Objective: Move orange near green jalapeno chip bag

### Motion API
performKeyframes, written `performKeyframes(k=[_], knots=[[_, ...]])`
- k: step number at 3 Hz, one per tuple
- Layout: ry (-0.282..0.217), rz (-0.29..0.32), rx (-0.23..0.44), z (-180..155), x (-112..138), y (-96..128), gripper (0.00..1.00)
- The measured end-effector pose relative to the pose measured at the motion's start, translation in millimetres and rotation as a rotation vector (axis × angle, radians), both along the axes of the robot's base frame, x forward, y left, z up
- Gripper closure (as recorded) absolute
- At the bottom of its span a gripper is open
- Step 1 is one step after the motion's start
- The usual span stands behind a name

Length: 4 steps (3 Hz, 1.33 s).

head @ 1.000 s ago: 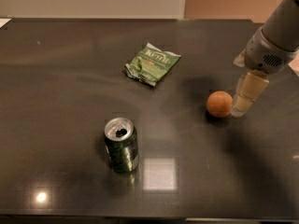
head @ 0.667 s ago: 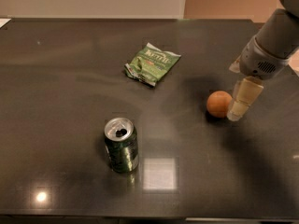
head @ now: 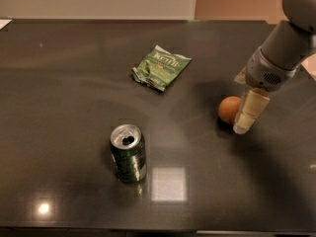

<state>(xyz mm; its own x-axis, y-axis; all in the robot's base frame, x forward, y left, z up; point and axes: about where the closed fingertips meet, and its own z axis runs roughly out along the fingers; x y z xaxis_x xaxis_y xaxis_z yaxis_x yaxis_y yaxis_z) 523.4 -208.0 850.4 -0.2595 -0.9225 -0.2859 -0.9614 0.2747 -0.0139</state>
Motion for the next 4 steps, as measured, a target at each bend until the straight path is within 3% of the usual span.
performKeyframes(k=[1, 2, 4], knots=[[0.014, 0.014, 0.011, -7.3, -2.0, 6.2, 0.10], [0.010, 0.026, 0.021, -6.8, -2.9, 11.7, 0.28], [-0.013, 0.044, 0.028, 9.7, 8.8, 19.9, 0.74]])
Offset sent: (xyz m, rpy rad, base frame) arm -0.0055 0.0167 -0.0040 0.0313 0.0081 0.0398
